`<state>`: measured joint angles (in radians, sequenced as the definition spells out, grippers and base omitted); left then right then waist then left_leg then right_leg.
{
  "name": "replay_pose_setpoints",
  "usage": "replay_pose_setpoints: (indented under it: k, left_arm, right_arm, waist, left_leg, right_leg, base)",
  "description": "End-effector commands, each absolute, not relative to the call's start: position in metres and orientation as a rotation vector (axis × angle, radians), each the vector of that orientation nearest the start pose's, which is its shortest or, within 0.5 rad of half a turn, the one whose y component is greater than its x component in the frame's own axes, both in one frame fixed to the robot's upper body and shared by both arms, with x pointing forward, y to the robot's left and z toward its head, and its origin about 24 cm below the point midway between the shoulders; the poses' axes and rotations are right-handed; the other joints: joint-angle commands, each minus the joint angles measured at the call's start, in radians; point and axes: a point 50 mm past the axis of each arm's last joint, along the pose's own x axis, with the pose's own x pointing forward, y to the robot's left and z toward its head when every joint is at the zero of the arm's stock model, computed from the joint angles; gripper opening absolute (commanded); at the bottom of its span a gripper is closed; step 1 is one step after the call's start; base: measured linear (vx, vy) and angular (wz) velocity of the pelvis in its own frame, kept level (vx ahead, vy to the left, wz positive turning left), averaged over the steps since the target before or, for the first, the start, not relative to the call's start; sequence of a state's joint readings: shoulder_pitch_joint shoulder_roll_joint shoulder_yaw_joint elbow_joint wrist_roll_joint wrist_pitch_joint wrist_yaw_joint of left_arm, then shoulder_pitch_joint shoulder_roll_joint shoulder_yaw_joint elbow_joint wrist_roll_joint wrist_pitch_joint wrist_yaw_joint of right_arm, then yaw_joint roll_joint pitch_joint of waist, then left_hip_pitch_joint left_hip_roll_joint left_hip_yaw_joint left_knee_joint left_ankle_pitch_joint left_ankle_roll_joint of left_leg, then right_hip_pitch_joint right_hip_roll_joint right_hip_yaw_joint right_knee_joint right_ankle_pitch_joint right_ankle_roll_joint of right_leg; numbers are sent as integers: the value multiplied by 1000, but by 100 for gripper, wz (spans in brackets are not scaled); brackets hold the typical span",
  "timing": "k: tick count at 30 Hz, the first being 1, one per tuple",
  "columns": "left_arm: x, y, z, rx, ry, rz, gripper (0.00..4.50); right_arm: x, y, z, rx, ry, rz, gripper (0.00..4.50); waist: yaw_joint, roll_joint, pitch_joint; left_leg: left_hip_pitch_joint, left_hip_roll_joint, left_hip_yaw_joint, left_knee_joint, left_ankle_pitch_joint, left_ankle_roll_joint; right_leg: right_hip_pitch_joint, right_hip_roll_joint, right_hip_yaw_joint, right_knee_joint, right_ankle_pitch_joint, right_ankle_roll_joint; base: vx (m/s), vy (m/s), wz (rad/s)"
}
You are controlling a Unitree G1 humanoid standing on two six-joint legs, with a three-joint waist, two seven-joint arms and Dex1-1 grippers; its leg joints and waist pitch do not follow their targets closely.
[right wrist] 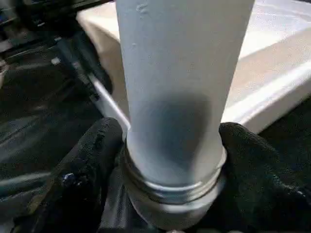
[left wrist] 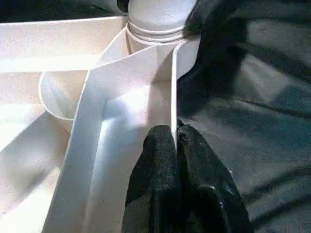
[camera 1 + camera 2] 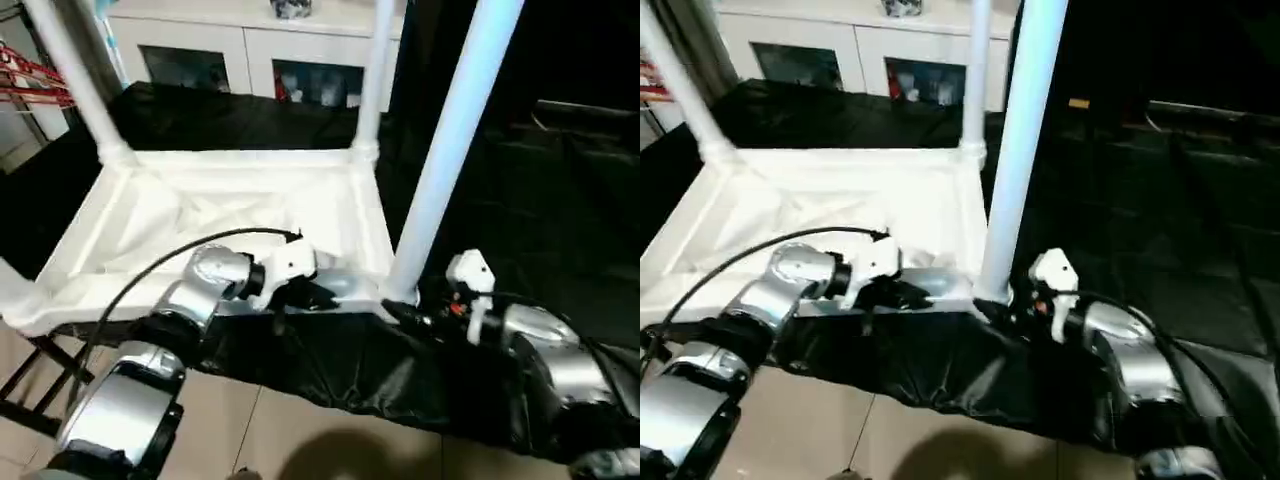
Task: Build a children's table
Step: Rotate leg to tighten
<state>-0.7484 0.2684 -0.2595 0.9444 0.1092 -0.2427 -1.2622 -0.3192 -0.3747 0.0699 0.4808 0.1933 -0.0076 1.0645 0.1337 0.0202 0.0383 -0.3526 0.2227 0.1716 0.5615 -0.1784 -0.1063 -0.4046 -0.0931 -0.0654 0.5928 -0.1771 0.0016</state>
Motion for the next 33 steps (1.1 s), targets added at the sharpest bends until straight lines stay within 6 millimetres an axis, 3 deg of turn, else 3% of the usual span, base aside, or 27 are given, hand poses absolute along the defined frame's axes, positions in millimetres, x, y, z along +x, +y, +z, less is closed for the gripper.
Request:
replay_pose_setpoints:
  k: [1, 5, 11, 13, 17, 21, 26, 27, 33]
  left_arm:
    - [334, 104, 62, 515, 256, -1478, 0]
    - [334, 107, 64, 519, 265, -1502, 0]
    - [333, 108, 64, 530, 264, -1511, 0]
    - [333, 107, 64, 530, 262, -1513, 0]
    - [333, 106, 63, 531, 261, -1515, 0]
    - [332, 106, 62, 534, 263, -1519, 0]
    - [332, 106, 62, 540, 266, -1517, 0]
    - [332, 107, 62, 541, 266, -1517, 0]
    - [331, 108, 61, 539, 275, -1523, 0]
  right_arm:
    - [274, -149, 28, -97, 245, 1243, 311]
    - [276, -151, 33, -123, 230, 1242, 290]
    - [277, -148, 36, -165, 213, 1231, 281]
    - [280, -148, 35, -126, 234, 1213, 327]
    - [280, -148, 38, -142, 220, 1209, 362]
    - [279, -148, 38, -190, 203, 1218, 362]
    - [277, -149, 37, -194, 214, 1235, 362]
    - [277, -149, 37, -199, 216, 1237, 337]
    - [278, -152, 35, -202, 225, 1224, 284]
  waist:
    - [4, -8, -56]
    - [8, -7, -55]
    - [9, -8, -59]
    - [8, -8, -57]
    - [9, -7, -57]
    - [12, -5, -60]
    - [12, -9, -59]
    - [13, -9, -59]
    - [14, -9, -60]
  left_leg:
    - [-3, 5, 11, -57, -212, 78]
    - [-3, 6, 10, -59, -221, 65]
    - [-4, 3, 11, -55, -192, 67]
    - [-4, 3, 11, -55, -195, 67]
    - [-2, 5, 11, -56, -210, 65]
    - [0, 6, 11, -54, -194, 65]
    - [-4, 3, 11, -53, -193, 68]
    - [-3, 4, 11, -54, -194, 68]
    - [-3, 4, 11, -52, -182, 72]
  right_leg:
    - [57, -42, 31, -62, -152, -235]
    - [57, -42, 31, -62, -171, -231]
    - [59, -41, 30, -56, -117, -237]
    - [59, -41, 30, -57, -126, -238]
    - [57, -41, 30, -59, -146, -235]
    - [56, -39, 32, -51, -81, -250]
    - [60, -41, 31, -52, -100, -242]
    - [60, -41, 31, -53, -109, -239]
    - [60, -40, 31, -50, -89, -242]
  base:
    - [0, 0, 0]
    - [0, 0, 0]
    - [0, 0, 0]
    - [0, 0, 0]
    - [0, 0, 0]
    - [0, 0, 0]
    - [0, 0, 0]
    - [0, 0, 0]
    - [0, 0, 0]
